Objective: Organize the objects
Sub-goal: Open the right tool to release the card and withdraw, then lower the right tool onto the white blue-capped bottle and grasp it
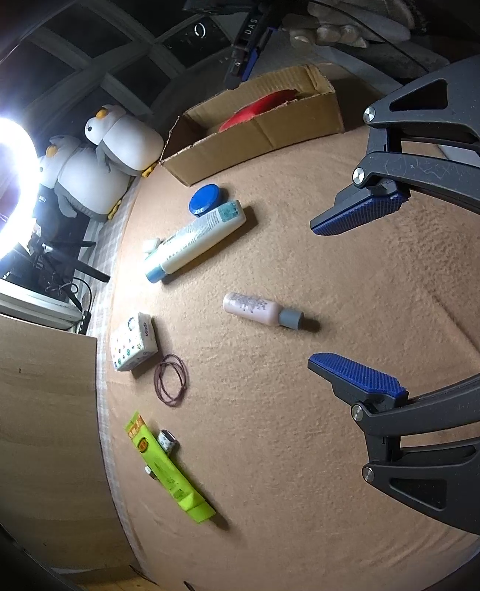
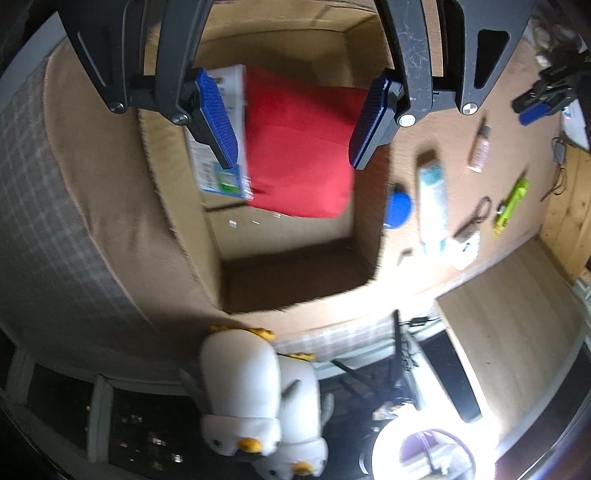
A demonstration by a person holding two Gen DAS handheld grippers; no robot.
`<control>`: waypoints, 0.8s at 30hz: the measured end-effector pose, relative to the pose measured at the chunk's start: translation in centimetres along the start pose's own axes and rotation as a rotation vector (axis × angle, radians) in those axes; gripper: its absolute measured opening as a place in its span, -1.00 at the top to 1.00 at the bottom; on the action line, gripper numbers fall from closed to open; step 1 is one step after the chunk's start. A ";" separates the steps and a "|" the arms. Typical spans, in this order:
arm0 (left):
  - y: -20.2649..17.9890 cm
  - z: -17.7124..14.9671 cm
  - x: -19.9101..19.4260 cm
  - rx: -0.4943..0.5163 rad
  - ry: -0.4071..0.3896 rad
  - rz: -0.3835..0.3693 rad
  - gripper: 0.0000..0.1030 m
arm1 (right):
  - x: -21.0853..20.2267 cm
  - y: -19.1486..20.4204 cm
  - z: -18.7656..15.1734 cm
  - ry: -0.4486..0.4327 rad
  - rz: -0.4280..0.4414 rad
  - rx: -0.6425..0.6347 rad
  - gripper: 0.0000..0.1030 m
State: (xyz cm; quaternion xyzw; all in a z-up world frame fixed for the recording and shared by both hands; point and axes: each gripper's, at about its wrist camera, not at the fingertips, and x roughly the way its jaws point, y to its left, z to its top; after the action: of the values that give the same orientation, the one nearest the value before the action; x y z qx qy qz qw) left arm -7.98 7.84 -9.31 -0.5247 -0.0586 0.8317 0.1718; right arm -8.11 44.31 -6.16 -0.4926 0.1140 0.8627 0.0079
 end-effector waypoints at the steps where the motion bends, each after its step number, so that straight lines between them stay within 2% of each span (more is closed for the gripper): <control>1: -0.2 0.2 0.0 0.004 -0.004 0.000 -0.36 | 0.0 0.5 0.2 0.000 0.014 -0.008 -0.14; 15: -0.8 1.6 0.9 0.009 -0.013 -0.004 -0.36 | 2.1 7.7 3.6 0.025 0.182 -0.104 -0.14; 24: -1.5 5.1 3.8 0.015 -0.009 -0.041 -0.35 | 5.5 11.0 5.5 0.107 0.277 -0.117 -0.14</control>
State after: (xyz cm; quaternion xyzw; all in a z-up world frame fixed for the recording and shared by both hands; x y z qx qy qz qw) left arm -13.68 10.97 -9.91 -0.5182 -0.0639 0.8309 0.1922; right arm -16.99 34.16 -6.07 -0.5170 0.1305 0.8333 -0.1461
